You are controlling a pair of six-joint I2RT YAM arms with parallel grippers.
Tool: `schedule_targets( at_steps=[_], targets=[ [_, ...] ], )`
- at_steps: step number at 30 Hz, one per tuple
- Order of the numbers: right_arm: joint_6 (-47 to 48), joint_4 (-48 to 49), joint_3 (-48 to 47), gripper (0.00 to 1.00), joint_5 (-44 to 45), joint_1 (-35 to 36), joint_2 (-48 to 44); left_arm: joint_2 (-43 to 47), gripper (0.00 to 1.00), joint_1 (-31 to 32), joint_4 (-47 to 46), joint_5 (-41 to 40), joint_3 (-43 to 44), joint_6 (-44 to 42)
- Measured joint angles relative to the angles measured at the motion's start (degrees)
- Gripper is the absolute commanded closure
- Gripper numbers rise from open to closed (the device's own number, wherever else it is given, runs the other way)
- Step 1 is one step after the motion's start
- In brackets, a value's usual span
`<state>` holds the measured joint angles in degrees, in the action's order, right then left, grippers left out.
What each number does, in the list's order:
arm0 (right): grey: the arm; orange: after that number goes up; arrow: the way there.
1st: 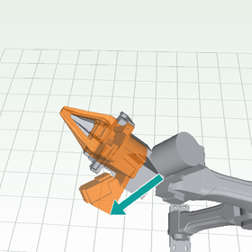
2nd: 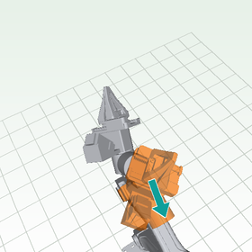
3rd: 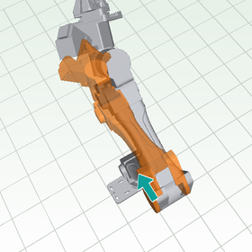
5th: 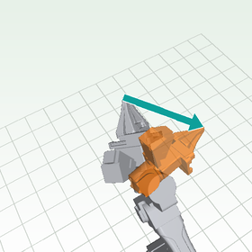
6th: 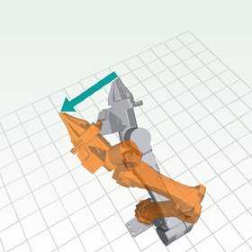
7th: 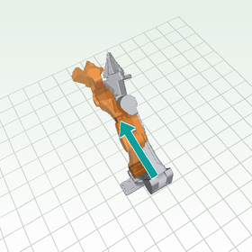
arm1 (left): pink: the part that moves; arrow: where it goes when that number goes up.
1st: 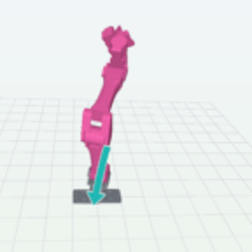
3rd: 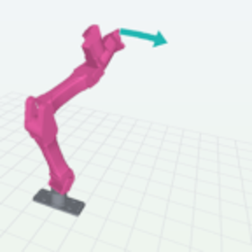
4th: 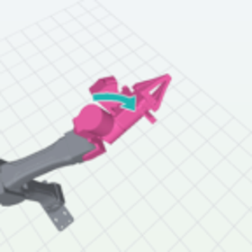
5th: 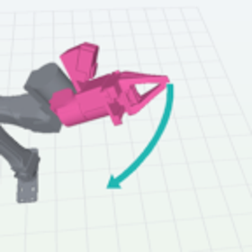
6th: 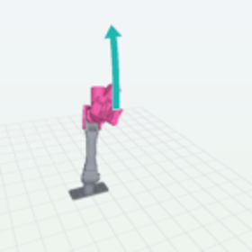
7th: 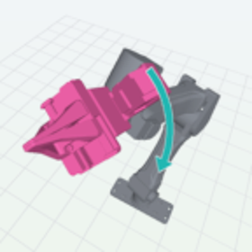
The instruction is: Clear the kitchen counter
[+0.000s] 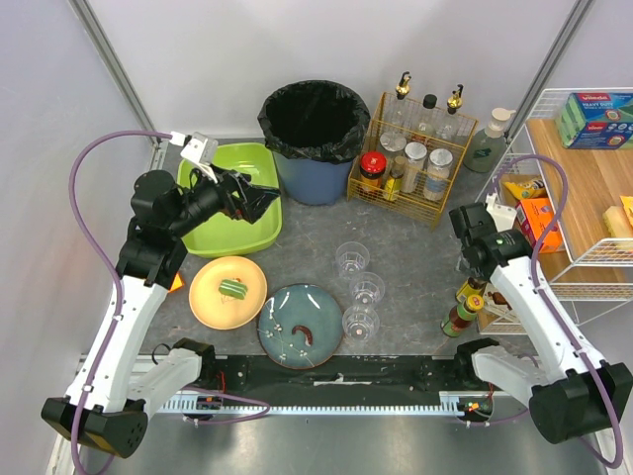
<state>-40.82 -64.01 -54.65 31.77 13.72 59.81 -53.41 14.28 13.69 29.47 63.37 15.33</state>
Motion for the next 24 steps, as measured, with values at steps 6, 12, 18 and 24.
schedule_targets(
  at_steps=[6,12,18,24],
  targets=[
    [1.77,1.46,0.26,0.79,0.85,-0.17,-0.35,0.04,0.01,0.00,0.17,-0.94,0.00,0.00],
    [3.48,1.33,-1.20,1.00,0.83,-0.24,0.04,0.44,0.01,0.00,0.57,-1.22,-0.02,0.00],
    [5.68,1.42,-6.84,1.00,-0.79,-0.39,1.14,0.72,0.01,0.00,0.61,-2.08,0.00,0.00],
    [8.13,3.04,-12.50,1.00,-5.70,-0.44,2.27,0.98,0.01,0.00,0.76,-2.47,0.00,0.00]
  ],
)
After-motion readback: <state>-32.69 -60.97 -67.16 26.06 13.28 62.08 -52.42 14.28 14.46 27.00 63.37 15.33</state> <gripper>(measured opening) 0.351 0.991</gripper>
